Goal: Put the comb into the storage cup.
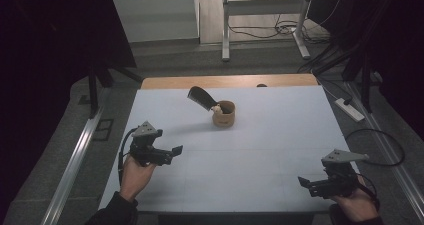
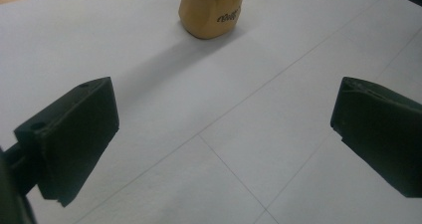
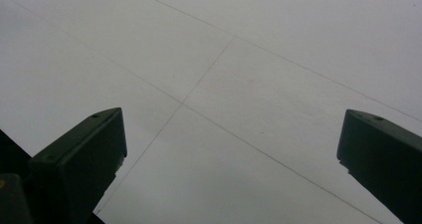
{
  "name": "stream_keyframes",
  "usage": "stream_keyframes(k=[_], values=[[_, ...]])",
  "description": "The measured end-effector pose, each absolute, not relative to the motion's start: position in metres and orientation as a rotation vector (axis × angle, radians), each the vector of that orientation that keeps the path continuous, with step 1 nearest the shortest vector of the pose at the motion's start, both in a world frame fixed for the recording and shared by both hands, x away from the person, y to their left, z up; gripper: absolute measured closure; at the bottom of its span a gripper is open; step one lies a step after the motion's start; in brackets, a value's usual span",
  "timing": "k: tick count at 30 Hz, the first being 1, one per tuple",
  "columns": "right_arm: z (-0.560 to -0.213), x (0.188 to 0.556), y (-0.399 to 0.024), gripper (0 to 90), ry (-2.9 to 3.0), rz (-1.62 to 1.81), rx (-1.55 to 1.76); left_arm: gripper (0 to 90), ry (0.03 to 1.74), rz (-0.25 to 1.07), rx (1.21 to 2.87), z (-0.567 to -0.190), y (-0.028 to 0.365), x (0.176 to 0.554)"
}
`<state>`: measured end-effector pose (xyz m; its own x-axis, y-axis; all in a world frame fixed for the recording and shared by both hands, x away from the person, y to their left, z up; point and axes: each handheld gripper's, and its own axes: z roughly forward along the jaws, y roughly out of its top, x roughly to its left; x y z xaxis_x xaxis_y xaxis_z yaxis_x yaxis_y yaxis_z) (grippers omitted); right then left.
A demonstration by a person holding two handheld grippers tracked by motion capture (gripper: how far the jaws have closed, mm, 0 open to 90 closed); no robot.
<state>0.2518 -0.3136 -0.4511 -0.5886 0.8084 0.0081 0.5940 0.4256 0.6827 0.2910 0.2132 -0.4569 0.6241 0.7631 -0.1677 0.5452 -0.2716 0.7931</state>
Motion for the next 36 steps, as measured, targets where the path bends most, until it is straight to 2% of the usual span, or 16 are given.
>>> stream_keyframes(k=[36], values=[[-0.451, 0.252, -0.313, 0.0, 2.362, 0.929, 1.204, 0.0, 1.099, 0.327, 1.953, -0.463, 0.239, 0.247]])
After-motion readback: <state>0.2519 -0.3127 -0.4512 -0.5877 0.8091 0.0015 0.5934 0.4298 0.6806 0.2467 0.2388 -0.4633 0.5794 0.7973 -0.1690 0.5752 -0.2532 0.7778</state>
